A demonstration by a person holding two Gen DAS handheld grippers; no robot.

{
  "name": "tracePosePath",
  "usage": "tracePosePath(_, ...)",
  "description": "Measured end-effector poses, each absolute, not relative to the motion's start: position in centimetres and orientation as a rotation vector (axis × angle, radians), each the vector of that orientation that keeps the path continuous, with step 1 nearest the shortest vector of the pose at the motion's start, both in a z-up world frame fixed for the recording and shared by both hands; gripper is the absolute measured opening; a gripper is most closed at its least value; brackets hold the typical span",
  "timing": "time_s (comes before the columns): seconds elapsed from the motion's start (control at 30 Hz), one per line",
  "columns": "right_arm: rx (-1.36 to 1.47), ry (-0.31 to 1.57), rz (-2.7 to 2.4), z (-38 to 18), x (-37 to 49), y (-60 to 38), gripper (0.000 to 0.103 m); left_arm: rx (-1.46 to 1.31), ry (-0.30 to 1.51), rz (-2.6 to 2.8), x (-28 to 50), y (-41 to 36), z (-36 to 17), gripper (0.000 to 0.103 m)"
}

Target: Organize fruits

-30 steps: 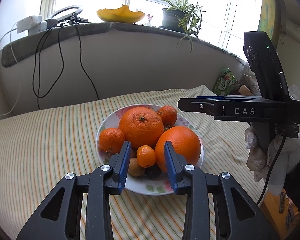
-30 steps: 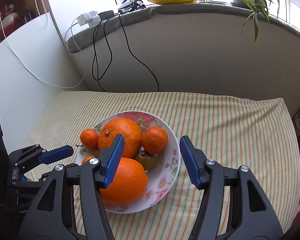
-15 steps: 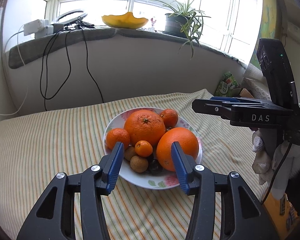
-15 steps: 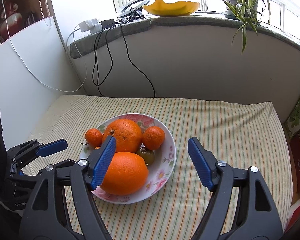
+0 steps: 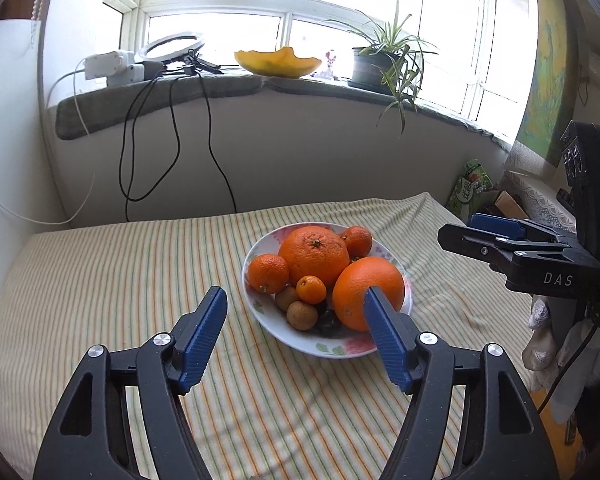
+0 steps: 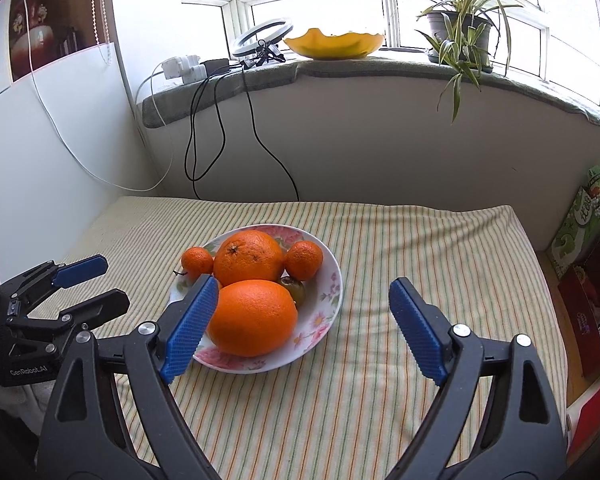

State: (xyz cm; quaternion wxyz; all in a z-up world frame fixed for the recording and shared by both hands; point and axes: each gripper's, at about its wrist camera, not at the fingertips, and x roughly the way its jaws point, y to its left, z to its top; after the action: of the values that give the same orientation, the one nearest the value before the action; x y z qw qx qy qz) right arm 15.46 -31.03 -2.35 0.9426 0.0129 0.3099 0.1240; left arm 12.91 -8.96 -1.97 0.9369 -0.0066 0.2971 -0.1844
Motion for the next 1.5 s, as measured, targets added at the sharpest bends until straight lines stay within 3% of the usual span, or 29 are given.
tracePosePath(0.13, 0.021, 0.594, 0.215, -2.2, 13.7, -31.4, 0.099, -0.011, 0.584, -0.338, 11.7, -8.7, -1.5, 0.077)
tracePosePath(1.5, 0.039, 0.574, 0.168, -3.0, 9.1, -31.6, 0.099, -0.001, 0.555, -0.283, 7.8, -8.5, -1.1, 0.077)
